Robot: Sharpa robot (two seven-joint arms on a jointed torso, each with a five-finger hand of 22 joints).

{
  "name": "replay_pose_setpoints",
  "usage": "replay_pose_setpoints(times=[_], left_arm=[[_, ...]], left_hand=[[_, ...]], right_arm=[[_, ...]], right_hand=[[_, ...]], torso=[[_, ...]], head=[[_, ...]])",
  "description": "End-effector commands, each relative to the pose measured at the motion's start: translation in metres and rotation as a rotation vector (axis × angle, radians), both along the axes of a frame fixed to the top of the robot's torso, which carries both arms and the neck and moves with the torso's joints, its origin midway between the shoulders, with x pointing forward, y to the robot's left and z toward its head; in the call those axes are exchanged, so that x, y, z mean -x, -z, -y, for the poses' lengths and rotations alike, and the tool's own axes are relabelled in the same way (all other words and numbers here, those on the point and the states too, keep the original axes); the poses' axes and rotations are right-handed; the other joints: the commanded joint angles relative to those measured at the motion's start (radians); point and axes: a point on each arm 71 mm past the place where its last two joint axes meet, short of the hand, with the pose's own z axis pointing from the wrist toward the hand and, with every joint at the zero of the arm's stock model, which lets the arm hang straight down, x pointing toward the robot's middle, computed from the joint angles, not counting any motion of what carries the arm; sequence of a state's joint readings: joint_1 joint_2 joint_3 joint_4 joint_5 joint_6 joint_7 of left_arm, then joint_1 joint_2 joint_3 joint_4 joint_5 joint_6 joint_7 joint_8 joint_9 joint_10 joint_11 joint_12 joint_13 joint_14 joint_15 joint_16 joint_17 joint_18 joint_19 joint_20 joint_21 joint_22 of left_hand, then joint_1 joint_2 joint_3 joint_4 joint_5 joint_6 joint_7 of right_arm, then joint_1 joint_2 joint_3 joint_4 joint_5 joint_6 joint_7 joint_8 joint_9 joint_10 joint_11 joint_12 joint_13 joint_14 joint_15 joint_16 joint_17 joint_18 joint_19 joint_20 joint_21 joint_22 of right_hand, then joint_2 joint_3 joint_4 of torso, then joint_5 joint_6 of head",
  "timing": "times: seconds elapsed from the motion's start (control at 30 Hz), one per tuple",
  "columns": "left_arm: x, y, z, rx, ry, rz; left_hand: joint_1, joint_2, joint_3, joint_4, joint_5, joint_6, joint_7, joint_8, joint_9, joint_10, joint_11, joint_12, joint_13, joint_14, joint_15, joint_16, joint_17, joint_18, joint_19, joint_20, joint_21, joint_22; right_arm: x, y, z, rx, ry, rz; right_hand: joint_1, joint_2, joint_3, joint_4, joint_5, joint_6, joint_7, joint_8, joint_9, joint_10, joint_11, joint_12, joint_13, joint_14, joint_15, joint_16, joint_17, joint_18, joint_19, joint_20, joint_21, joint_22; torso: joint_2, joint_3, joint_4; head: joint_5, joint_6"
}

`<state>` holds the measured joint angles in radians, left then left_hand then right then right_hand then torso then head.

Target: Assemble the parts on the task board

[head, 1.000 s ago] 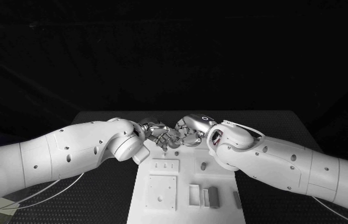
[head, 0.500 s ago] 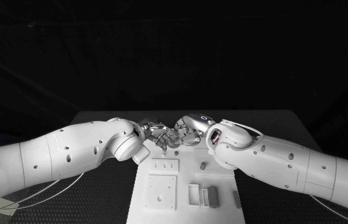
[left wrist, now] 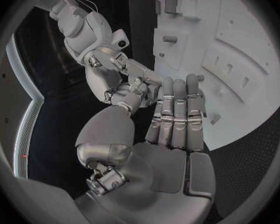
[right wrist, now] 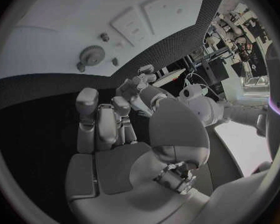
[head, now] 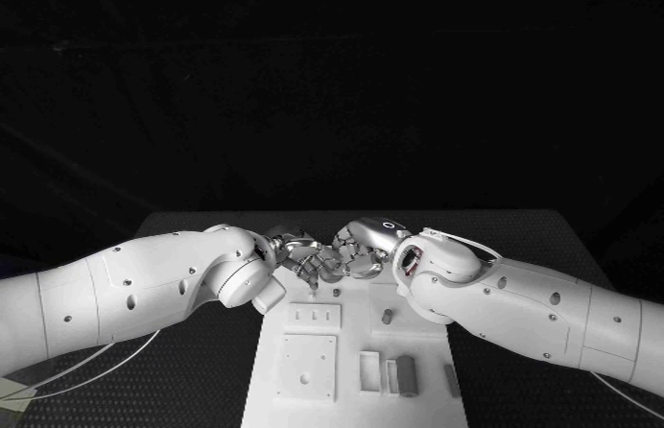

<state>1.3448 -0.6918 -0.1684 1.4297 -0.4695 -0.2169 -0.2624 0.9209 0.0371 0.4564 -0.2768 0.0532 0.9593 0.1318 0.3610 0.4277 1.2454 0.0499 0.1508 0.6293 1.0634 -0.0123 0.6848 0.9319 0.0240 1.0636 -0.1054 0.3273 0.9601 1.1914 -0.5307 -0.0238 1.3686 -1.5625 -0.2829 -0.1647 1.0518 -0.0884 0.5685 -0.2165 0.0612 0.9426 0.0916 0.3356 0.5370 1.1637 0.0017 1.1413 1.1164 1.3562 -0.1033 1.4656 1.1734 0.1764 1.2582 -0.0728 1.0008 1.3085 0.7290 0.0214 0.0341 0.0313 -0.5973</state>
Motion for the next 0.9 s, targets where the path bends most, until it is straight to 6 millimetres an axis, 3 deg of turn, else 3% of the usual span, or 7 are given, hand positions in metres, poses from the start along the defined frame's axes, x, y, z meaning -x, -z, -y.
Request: replay_pose_setpoints(times=[0.03,0.5,0.57,0.9], left_arm=[[0.0004,-0.0016,0.0034,0.008,0.019,0.003],[-0.0016,-0.0006,0.0021,0.003,0.010,0.002],[-0.0015,-0.0005,0.0022,0.003,0.010,0.002],[-0.0017,-0.0006,0.0014,0.003,0.000,0.004]], left_hand=[[0.005,0.009,0.007,-0.001,-0.004,0.011,-0.002,0.004,0.001,0.011,-0.002,-0.004,0.002,0.011,0.000,0.007,-0.002,0.014,0.010,-0.002,0.007,0.003],[0.015,0.030,0.019,-0.010,-0.002,0.032,-0.012,0.012,0.006,0.032,-0.011,-0.004,0.014,0.023,-0.010,0.025,0.000,0.014,0.024,-0.011,0.016,0.018],[0.044,0.029,0.055,-0.006,-0.002,0.038,-0.016,0.013,0.008,0.037,-0.013,-0.005,0.017,0.026,-0.012,0.030,-0.001,0.013,0.027,-0.013,0.017,0.022],[0.021,0.026,0.110,-0.006,0.096,0.069,-0.027,0.018,0.021,0.068,-0.024,-0.003,0.044,0.044,-0.023,0.062,-0.005,0.006,0.048,-0.026,0.025,0.049]], right_arm=[[0.0018,0.0012,-0.0024,0.010,-0.020,-0.009],[0.0017,0.0009,-0.0016,0.008,-0.018,-0.006],[0.0015,0.0010,-0.0015,0.008,-0.017,-0.006],[0.0011,0.0013,-0.0008,0.008,-0.015,-0.009]], right_hand=[[-0.003,0.002,0.001,0.006,0.002,0.015,0.016,-0.003,0.001,-0.001,-0.006,0.001,-0.001,0.002,-0.007,0.002,0.000,0.085,0.003,-0.005,-0.001,0.013],[-0.003,0.002,0.001,0.006,0.002,0.015,0.016,-0.003,0.001,-0.001,-0.006,0.001,-0.001,0.002,-0.007,0.002,0.000,0.085,0.003,-0.005,-0.001,0.013],[-0.003,0.002,0.001,0.006,0.002,0.015,0.016,-0.003,0.001,-0.001,-0.006,0.001,-0.001,0.002,-0.007,0.002,0.000,0.085,0.003,-0.005,-0.001,0.013],[-0.004,0.001,0.000,0.006,0.001,0.015,0.016,-0.004,0.002,-0.001,-0.006,0.001,-0.001,0.000,-0.007,0.001,-0.004,0.085,0.003,-0.005,-0.001,0.013]], torso=[[0.000,0.0006,-0.0005],[0.000,0.0006,-0.0004],[0.000,0.0004,-0.0004],[0.000,0.0002,0.0005]], head=[[0.000,0.000],[0.000,-0.002],[0.000,-0.003],[0.000,-0.003]])
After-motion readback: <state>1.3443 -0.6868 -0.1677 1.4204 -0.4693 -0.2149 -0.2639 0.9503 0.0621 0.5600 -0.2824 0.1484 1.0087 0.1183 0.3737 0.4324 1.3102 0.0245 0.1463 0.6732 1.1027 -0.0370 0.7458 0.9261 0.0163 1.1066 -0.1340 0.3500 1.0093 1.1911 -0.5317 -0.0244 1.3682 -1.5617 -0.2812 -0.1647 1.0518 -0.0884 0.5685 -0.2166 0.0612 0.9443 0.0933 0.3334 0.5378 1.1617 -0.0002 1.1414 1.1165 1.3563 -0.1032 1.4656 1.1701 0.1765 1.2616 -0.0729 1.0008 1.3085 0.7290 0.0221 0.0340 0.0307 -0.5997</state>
